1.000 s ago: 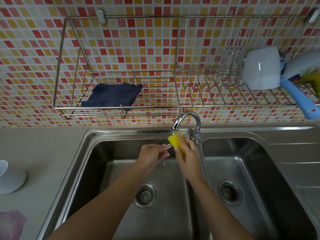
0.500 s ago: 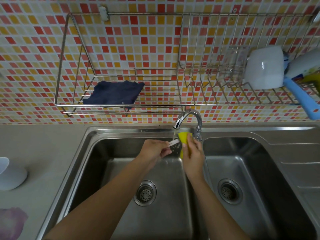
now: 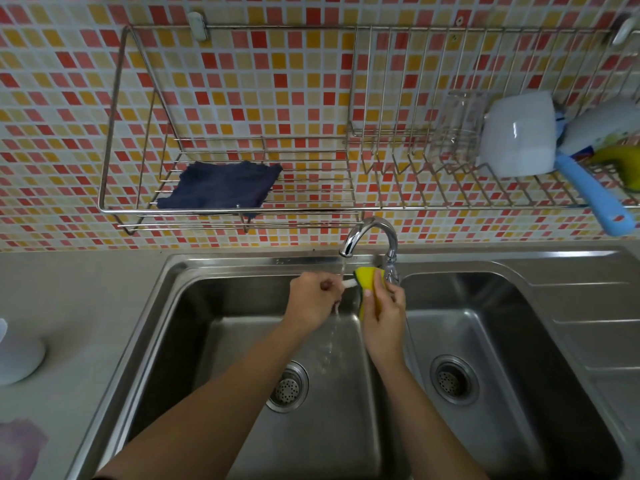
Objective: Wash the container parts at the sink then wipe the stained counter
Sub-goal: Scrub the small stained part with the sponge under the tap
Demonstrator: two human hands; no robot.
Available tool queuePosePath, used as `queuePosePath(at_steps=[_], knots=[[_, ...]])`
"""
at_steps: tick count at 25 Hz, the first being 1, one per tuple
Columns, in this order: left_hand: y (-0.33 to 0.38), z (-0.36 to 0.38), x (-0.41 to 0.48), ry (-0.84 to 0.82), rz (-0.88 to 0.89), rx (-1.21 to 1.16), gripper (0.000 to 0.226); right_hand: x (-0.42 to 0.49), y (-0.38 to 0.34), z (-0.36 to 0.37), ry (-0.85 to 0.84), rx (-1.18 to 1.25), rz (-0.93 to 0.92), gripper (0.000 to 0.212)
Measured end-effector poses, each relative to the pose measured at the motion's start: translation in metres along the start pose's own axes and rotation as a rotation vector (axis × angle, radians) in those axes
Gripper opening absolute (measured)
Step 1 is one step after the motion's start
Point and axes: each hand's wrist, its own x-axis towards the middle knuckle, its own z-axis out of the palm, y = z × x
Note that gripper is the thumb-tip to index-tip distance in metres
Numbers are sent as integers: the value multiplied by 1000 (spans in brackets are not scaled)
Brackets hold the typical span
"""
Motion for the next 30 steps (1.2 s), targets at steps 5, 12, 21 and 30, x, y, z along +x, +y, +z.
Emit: queuePosePath(at_steps=[5,12,21,30], knots=[[8,5,1,87,93,52,18,2,-1,1,2,3,56,44],[10,8,5,120,62,-15,10,0,-2,4,29,40,124,46],[17,11,10,87,-84,-227,5,2,1,-2,102,-41,134,47],[24,5,14,27,-213,-319,10,7,-2,-5,147,-3,96,51]])
